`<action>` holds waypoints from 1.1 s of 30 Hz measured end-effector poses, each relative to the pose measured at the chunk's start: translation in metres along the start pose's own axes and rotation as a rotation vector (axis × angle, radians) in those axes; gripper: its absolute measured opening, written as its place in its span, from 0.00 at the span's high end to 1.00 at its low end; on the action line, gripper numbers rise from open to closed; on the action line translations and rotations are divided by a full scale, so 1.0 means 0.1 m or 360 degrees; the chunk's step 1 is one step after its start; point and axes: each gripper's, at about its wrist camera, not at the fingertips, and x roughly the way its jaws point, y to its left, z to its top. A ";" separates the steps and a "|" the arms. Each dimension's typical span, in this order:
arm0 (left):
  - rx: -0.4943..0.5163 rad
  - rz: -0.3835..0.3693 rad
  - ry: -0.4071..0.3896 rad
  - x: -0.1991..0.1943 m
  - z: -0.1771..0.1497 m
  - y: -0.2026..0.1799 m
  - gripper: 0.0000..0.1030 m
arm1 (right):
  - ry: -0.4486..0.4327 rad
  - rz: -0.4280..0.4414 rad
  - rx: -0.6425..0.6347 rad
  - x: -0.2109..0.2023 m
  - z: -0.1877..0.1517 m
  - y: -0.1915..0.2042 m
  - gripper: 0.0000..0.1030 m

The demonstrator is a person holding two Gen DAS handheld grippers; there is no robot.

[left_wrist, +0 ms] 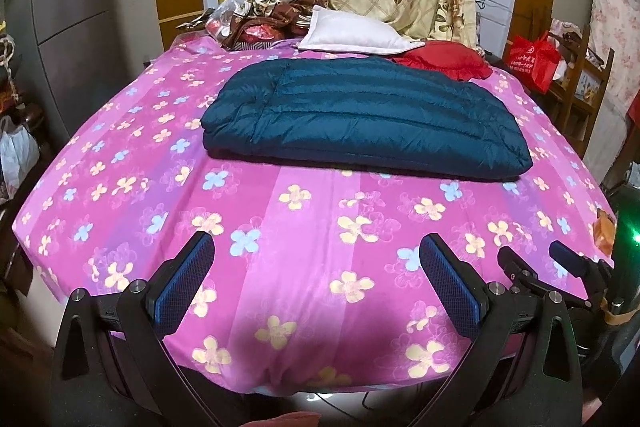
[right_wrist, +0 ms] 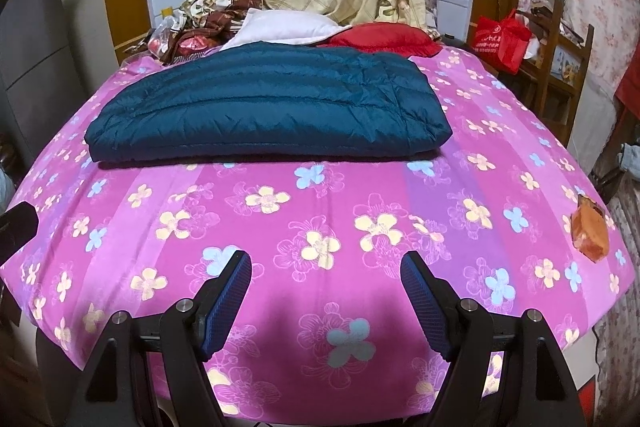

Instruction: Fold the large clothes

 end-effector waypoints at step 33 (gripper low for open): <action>0.0061 0.0012 0.0032 0.08 -0.03 -0.02 0.00 | 0.0030 -0.0187 0.0023 0.05 0.00 -0.11 0.27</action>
